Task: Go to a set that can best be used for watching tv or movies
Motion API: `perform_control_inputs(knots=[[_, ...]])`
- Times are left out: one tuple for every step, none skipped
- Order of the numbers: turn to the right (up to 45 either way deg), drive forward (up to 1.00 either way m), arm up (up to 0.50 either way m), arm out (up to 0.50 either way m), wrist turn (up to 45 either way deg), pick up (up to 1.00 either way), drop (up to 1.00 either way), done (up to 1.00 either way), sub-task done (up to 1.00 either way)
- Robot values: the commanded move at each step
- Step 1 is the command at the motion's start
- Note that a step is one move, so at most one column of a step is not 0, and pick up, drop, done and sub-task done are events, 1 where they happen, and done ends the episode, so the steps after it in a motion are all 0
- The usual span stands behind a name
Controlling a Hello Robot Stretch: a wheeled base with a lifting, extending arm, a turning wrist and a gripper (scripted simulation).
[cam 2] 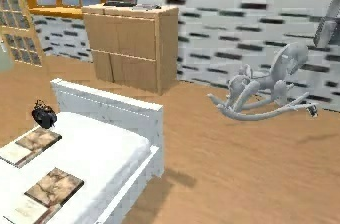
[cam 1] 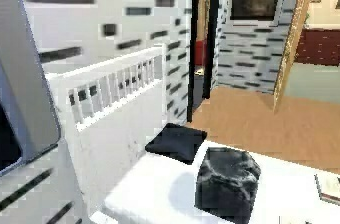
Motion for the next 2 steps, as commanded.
perform_control_inputs(knots=[[-45.0,0.0,0.0,0.0,0.0,0.0,0.0,0.0,0.0],[-27.0,0.0,0.0,0.0,0.0,0.0,0.0,0.0,0.0]])
